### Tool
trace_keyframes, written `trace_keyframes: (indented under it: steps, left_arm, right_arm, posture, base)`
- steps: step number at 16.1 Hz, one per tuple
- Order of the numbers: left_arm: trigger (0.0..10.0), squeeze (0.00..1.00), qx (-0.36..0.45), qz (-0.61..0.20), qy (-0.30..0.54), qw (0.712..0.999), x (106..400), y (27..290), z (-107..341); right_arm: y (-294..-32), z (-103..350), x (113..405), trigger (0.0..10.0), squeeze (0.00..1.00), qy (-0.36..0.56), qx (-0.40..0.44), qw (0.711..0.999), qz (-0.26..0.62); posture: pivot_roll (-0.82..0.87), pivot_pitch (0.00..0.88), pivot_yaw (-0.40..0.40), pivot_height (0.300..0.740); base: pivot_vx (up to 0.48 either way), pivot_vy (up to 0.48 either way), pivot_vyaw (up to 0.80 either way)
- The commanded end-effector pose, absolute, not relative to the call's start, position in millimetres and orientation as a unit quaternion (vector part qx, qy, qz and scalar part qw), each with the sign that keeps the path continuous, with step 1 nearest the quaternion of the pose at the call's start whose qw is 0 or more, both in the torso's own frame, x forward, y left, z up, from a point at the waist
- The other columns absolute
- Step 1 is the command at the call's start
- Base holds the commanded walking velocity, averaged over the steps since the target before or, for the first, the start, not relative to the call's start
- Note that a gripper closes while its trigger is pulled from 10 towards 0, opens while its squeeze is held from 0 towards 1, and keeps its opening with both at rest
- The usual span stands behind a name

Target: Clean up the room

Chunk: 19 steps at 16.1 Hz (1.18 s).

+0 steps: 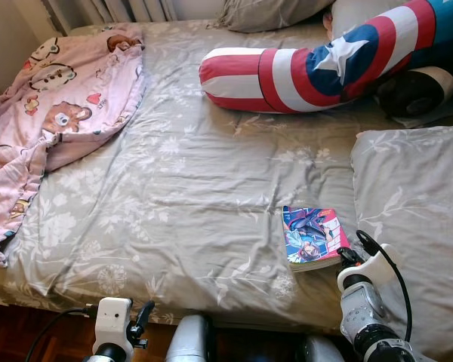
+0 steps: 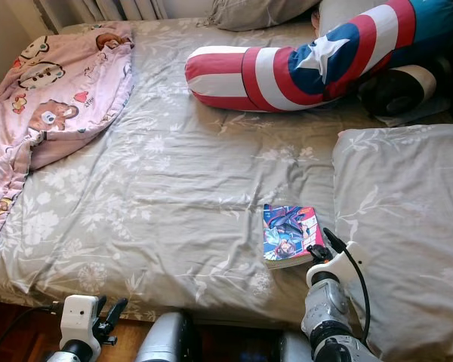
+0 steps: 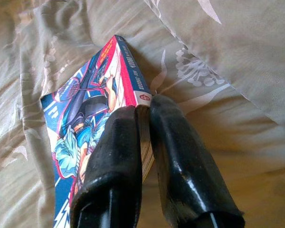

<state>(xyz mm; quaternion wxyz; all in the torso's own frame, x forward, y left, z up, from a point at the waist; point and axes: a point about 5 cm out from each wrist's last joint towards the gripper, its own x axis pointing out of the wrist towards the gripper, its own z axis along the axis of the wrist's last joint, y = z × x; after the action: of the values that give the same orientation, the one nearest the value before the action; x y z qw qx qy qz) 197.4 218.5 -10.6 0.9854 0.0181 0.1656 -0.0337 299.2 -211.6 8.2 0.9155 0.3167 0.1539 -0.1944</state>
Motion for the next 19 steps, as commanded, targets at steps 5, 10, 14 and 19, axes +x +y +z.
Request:
trace_keyframes:
  steps: [5,10,14,19]
  left_arm:
    - [10.0,0.0,0.032,-0.035,0.194,0.98,181.9,230.8,-14.8]
    - [10.0,0.0,0.034,-0.035,0.197,0.979,182.7,231.5,-14.0]
    - [10.0,0.0,0.035,-0.04,0.199,0.978,182.5,229.9,-14.7]
    - [10.0,0.0,0.036,-0.038,0.204,0.978,186.3,231.5,-16.7]
  right_arm:
    - [-221.9,6.0,296.1,10.0,0.0,0.172,0.304,0.912,-0.217]
    - [-222.5,1.7,291.6,10.0,0.86,0.178,0.304,0.91,-0.221]
    - [-222.2,0.2,290.3,10.0,0.85,0.183,0.3,0.909,-0.223]
    - [-213.5,-4.9,287.1,10.0,0.6,0.195,0.291,0.912,-0.212]
  posture:
    - [0.24,0.255,0.099,0.662]
    - [0.24,0.253,0.1,0.662]
    - [0.23,0.252,0.098,0.662]
    - [0.22,0.237,0.093,0.662]
  base:
    - [0.0,0.0,0.0]
    - [0.0,0.0,0.0]
    - [0.0,0.0,0.0]
    - [0.0,0.0,0.0]
